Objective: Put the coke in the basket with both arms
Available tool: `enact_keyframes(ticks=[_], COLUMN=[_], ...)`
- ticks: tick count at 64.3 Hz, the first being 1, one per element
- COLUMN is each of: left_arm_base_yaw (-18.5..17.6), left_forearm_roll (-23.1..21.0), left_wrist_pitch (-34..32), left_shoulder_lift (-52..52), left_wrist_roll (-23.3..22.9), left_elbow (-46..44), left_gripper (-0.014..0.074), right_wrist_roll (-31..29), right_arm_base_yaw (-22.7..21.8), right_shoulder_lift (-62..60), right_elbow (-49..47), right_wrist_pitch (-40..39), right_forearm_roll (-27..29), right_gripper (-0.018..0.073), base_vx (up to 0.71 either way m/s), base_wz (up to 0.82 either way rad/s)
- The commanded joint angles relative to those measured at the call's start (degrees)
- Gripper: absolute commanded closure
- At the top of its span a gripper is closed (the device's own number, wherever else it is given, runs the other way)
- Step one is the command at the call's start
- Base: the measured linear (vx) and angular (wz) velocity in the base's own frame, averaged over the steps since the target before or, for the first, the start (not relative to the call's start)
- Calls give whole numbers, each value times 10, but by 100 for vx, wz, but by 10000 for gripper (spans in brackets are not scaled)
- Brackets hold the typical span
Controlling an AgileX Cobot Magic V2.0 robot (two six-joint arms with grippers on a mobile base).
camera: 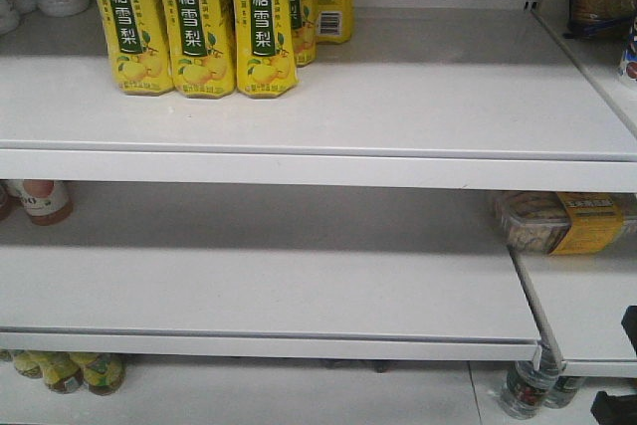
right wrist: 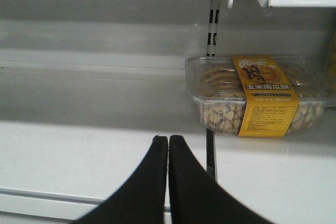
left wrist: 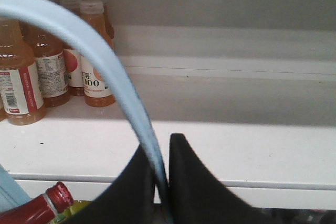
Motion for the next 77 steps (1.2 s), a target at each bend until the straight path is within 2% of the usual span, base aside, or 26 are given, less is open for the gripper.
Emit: enact_keyframes(ticks=[1,64,71,77], left_arm_base_yaw=[1,1,1,1], left_forearm_roll=[29,29,29,29], left_wrist_pitch=[-88,-88,-88,-88], left_shoulder_lift=[-12,-12,-12,-12], left_wrist_roll=[31,31,31,31], left_elbow=[-21,-21,-21,-21], left_gripper=[603,603,603,603], right_wrist_roll=[-4,-5,-1,25], right_arm_base_yaw=[-1,-1,-1,-2], right_shoulder_lift=[2,2,2,-1], right_elbow=[-15,-15,-15,-15], right_wrist_pitch=[9,-2,-1,6], right_forearm_roll=[3,1,-11,-65], right_gripper=[569,569,569,569], base_vx=[0,0,0,0], base_wz=[0,0,0,0])
